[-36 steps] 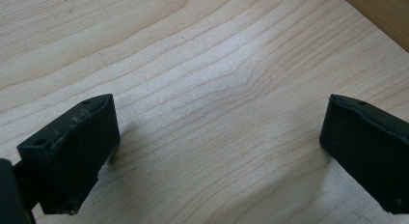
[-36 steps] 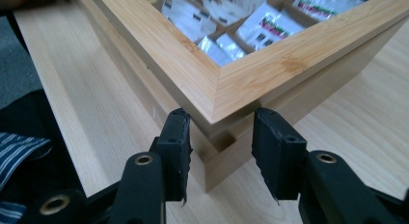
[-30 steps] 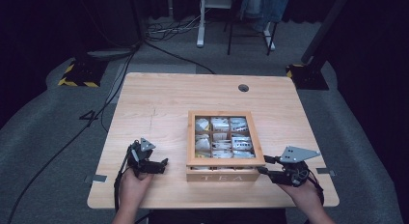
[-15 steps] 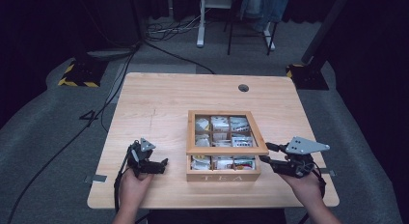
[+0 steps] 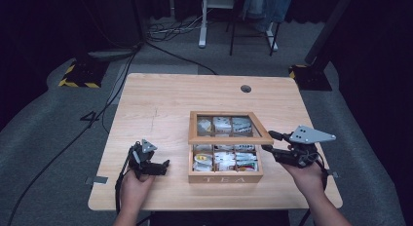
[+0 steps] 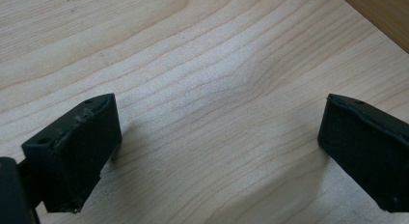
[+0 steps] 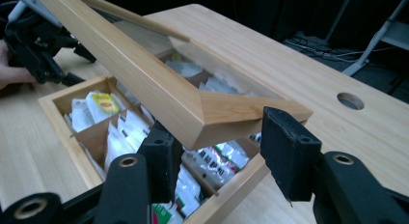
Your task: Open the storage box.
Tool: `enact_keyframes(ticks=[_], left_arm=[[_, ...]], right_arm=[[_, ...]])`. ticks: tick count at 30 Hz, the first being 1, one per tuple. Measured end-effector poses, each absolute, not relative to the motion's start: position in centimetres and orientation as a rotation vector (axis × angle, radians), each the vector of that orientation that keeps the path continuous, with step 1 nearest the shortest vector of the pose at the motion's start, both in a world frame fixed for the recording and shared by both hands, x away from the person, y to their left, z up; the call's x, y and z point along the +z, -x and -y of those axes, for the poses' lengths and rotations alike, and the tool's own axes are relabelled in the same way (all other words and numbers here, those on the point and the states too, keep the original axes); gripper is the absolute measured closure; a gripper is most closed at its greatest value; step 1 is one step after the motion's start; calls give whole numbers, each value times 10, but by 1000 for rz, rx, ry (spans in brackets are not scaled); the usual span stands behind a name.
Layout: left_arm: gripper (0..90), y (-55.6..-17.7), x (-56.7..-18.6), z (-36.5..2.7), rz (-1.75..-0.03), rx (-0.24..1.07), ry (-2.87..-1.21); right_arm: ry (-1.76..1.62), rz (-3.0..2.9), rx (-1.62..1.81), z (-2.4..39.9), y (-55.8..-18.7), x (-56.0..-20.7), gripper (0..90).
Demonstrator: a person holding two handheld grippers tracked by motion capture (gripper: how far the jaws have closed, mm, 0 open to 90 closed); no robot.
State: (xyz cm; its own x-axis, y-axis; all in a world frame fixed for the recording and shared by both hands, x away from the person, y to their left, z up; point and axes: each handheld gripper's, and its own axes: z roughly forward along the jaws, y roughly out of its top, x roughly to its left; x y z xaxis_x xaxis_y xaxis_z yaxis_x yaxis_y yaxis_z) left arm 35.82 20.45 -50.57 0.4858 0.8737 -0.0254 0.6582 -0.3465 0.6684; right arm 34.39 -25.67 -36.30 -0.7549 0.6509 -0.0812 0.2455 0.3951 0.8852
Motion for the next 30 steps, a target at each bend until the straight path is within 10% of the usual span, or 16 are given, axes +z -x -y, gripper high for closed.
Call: enact_keyframes(ticks=[30], left_arm=[[21, -357, -506, -204, -1259, 456, -2114]], right_arm=[[-774, -2090, 1342, 233, -403, -336, 483]])
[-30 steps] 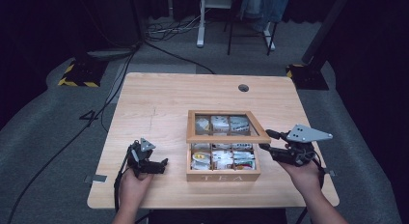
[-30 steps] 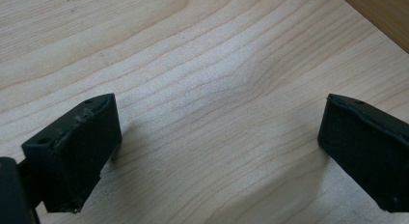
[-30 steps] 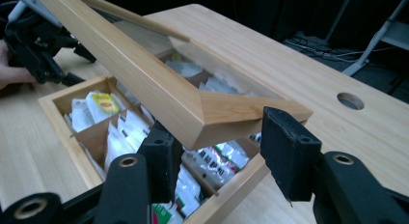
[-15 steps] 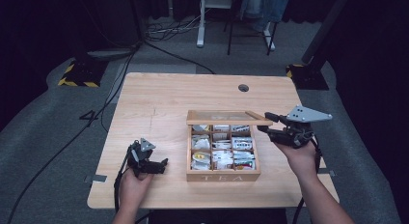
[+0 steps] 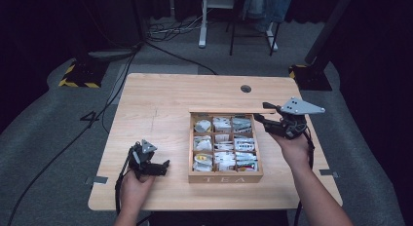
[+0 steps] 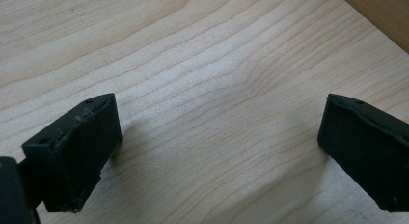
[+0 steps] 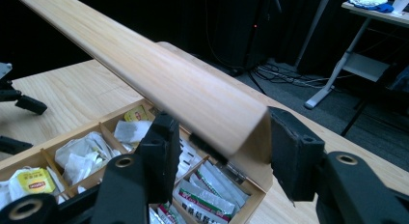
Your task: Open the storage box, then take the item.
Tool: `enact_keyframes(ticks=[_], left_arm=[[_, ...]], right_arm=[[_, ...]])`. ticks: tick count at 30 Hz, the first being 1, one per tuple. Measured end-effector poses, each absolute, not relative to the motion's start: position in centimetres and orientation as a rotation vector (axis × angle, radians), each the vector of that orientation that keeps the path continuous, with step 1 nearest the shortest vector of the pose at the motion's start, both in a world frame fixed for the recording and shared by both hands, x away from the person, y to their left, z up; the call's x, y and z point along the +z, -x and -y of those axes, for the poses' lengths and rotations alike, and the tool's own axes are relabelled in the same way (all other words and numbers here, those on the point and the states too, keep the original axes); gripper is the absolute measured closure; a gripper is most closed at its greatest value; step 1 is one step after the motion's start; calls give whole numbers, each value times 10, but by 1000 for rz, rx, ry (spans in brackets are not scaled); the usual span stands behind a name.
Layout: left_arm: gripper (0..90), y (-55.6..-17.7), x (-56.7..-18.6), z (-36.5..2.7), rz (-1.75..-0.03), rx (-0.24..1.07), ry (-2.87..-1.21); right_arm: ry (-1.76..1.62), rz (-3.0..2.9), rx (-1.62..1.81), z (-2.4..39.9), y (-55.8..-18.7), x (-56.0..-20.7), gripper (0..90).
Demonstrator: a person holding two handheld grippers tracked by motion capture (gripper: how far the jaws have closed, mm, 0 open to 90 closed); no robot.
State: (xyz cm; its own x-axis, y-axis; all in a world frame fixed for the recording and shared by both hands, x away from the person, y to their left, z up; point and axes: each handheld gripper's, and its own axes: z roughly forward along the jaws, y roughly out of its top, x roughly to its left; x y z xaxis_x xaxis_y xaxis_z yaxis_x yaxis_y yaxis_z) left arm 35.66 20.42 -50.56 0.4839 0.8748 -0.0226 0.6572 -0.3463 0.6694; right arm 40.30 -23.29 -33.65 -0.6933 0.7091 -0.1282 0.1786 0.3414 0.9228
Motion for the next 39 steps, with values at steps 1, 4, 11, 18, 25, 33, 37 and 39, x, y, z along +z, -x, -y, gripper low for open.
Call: enact_keyframes(ticks=[1, 4, 11, 18, 25, 33, 37, 39], left_arm=[[21, -356, -506, -204, -1258, 456, -2115], [21, -356, -506, -204, -1260, 454, -2111], [23, -354, -505, -204, -1256, 452, -2115], [88, -351, -505, -205, -1235, 459, -2105], [164, -349, -504, -207, -1226, 462, -2097], [228, -346, -495, -206, -1240, 495, -2148], [239, -342, -483, -206, -1234, 464, -2111], [245, -341, -476, -203, -1227, 454, -2101]], right_arm=[[-781, -2083, 1348, 233, -404, -337, 483], [-783, -2073, 1352, 233, -405, -337, 483], [-786, -2064, 1352, 232, -405, -337, 482], [-794, -2068, 1346, 232, -405, -337, 481], [-792, -2072, 1341, 232, -404, -337, 480], [-794, -2071, 1343, 232, -404, -337, 480], [-799, -2069, 1346, 232, -405, -337, 480], [-799, -2069, 1347, 232, -405, -337, 480]])
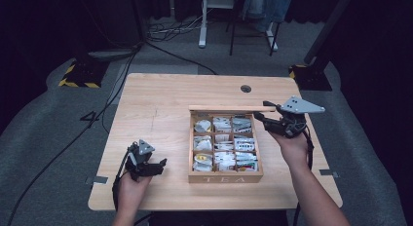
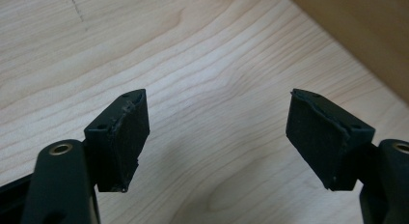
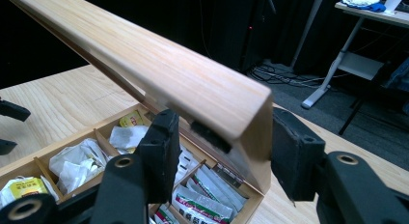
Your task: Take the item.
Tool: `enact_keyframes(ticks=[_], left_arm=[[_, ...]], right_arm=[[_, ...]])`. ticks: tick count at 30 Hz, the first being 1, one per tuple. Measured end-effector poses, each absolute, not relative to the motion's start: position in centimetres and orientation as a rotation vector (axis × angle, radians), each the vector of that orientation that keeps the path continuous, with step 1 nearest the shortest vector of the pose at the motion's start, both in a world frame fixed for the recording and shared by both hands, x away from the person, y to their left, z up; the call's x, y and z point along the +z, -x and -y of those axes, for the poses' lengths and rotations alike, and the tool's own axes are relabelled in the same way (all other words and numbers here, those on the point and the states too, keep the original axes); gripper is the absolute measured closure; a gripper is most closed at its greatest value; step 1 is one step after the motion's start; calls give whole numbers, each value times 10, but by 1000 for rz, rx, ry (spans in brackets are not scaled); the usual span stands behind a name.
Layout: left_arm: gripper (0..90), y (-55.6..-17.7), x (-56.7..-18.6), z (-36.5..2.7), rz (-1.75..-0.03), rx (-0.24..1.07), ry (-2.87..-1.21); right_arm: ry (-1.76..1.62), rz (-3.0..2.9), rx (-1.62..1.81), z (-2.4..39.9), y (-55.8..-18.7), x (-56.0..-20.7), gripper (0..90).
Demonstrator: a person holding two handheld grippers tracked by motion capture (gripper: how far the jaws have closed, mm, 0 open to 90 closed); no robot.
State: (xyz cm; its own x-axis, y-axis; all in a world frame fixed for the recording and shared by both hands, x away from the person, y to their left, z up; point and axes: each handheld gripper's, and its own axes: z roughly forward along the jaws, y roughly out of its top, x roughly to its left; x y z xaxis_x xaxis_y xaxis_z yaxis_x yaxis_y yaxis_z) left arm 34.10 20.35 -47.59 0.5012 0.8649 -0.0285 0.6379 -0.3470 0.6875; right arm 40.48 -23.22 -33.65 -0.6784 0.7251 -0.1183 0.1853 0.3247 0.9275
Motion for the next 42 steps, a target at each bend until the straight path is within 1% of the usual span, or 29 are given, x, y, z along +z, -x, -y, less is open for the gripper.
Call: enact_keyframes(ticks=[4, 12, 18, 27, 36, 42], left_arm=[[267, -337, -459, -195, -1188, 425, -2100], [282, -331, -410, -162, -996, 482, -2127], [294, -328, -388, -132, -855, 416, -2127], [303, -333, -379, -87, -729, 367, -2172], [309, -347, -382, -45, -663, 239, -2199], [343, -354, -389, -18, -621, 154, -2242]], right_arm=[[-797, -2070, 1347, 232, -405, -337, 480], [-808, -2076, 1359, 234, -405, -337, 478], [-833, -2080, 1389, 237, -406, -338, 479], [-830, -2080, 1384, 237, -405, -337, 481], [-828, -2079, 1378, 237, -405, -337, 482], [-825, -2079, 1381, 237, -404, -338, 482]])
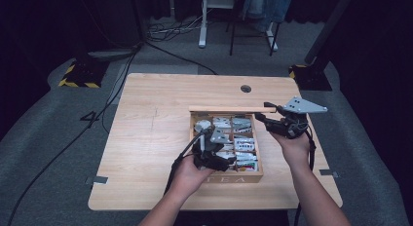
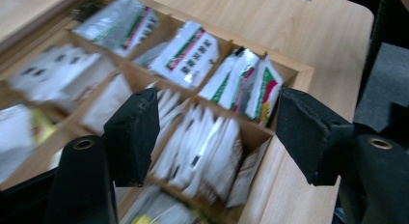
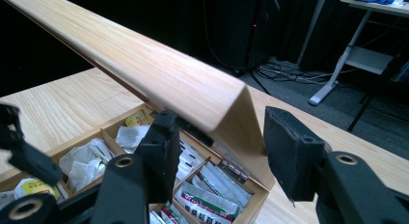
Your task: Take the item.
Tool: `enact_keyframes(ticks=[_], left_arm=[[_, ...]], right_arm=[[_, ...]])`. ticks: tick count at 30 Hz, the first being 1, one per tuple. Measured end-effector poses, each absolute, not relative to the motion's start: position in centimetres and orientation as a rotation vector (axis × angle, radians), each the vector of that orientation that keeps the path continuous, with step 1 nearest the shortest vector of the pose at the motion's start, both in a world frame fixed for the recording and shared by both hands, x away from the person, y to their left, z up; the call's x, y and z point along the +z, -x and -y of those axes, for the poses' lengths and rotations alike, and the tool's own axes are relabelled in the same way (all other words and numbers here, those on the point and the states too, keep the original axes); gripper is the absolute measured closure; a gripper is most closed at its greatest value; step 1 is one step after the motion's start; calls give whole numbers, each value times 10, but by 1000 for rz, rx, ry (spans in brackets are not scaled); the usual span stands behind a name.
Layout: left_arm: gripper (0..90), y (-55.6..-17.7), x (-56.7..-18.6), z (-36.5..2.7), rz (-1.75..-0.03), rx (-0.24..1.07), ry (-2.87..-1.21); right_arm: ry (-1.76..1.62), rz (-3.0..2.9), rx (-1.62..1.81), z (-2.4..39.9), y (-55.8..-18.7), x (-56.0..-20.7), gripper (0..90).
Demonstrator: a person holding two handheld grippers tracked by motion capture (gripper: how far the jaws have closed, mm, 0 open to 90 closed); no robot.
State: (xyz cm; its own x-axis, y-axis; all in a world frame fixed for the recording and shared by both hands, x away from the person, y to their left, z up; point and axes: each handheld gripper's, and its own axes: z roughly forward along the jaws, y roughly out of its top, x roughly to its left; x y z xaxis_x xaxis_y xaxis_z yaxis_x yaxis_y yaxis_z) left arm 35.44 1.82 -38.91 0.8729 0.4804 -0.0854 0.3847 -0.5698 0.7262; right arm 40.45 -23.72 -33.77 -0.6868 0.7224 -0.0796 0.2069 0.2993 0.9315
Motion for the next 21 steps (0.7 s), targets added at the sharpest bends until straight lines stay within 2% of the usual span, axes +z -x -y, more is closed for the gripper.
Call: enact_keyframes(ticks=[3, 9, 18, 21], left_arm=[[381, -357, -393, -6, -591, 113, -2262], [532, -363, -401, 10, -552, -7, -2295], [574, -373, -416, 28, -558, -103, -2356], [628, -376, -421, 32, -580, -144, -2379]], right_arm=[[-826, -2078, 1381, 237, -404, -338, 482], [-823, -2081, 1378, 237, -404, -338, 483], [-823, -2078, 1379, 237, -404, -338, 482], [-820, -2080, 1378, 237, -404, -338, 483]])
